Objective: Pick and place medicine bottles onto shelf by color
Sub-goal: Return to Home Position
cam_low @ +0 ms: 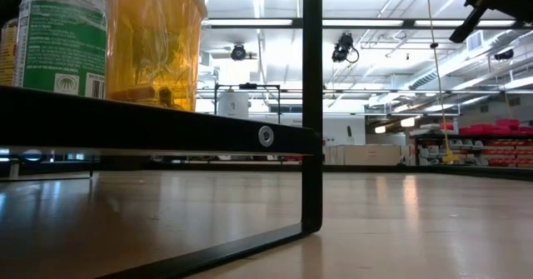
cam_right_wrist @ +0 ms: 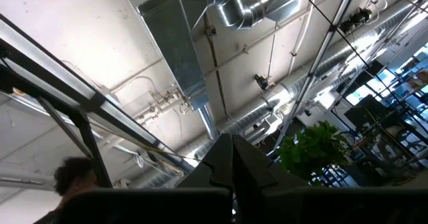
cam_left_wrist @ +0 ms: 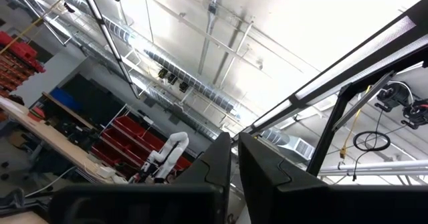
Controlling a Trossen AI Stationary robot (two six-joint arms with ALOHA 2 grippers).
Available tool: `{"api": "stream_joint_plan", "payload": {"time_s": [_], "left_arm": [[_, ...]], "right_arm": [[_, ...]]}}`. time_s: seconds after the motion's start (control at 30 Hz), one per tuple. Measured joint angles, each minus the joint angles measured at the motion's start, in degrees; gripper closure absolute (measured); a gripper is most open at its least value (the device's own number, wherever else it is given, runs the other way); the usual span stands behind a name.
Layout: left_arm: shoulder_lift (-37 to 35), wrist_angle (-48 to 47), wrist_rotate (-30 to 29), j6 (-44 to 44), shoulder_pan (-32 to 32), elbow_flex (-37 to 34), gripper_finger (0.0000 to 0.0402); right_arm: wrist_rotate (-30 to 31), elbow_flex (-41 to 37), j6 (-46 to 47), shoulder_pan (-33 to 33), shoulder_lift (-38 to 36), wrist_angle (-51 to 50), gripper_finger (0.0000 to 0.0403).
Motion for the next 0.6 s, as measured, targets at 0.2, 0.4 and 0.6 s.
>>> {"api": "stream_joint_plan", "payload": {"time_s": [0.2, 0.4, 0.6], "left_arm": [[0.0, 0.0, 0.0, 0.0, 0.02, 0.0, 0.0374], [0.0, 0.0, 0.0, 0.0, 0.01, 0.0, 0.0365], [0.0, 0.0, 0.0, 0.0, 0.0, 0.0, 0.0363]], "right_arm": [[0.0, 0.0, 0.0, 0.0, 0.0, 0.0, 0.0397], [0.0, 0.0, 0.0, 0.0, 0.0, 0.0, 0.0397], [0.0, 0.0, 0.0, 0.0, 0.0, 0.0, 0.0397]]}}
